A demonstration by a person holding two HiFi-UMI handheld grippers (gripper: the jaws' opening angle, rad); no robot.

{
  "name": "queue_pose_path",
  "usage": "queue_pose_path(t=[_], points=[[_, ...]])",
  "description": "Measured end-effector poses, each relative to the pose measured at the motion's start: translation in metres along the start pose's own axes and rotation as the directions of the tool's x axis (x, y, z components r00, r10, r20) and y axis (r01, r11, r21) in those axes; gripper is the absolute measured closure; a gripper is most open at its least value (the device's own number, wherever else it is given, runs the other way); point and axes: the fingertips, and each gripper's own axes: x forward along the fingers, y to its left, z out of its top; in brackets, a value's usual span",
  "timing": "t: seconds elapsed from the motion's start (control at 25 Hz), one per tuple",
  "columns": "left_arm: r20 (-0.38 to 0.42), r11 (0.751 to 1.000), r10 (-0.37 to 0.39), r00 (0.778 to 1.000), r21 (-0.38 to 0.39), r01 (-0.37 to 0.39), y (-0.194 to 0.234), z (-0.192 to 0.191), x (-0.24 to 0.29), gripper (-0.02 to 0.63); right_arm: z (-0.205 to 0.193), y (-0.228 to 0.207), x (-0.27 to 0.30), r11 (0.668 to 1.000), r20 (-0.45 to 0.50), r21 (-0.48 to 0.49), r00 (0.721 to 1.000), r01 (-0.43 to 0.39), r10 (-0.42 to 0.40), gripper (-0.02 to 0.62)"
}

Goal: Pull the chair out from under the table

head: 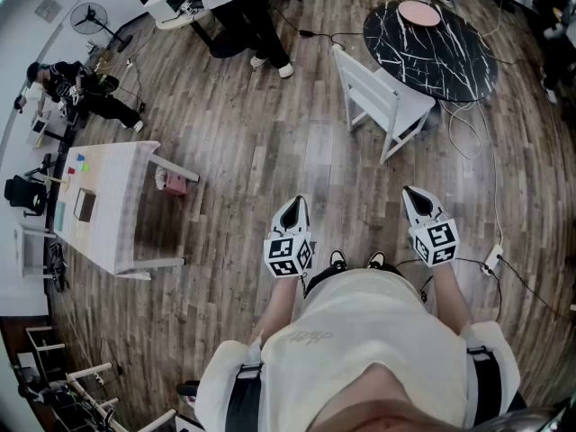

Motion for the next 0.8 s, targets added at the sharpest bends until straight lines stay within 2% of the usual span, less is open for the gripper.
queue_pose_path(t=[0.28,0.52,0.8], points=[[-0.003,0.999,-0.025,1.000,0.021,0.025,0.005,0.003,0.005,0.589,-0.007,0.009,0.004,1.000,-0.031,0.003,0.999,-0.015,0.015,0.592],[-0.012,0.998,-0.055,0.998,0.027,0.055,0.014,0.002,0.006,0.589,-0.005,0.015,0.011,0.999,-0.006,0.033,1.000,0.017,-0.017,0.591],[-0.013,0.996,-0.081,0.997,0.028,0.082,0.035,-0.003,0.005,0.589,-0.006,0.034,0.021,0.998,-0.017,0.028,0.998,0.055,-0.055,0.591]])
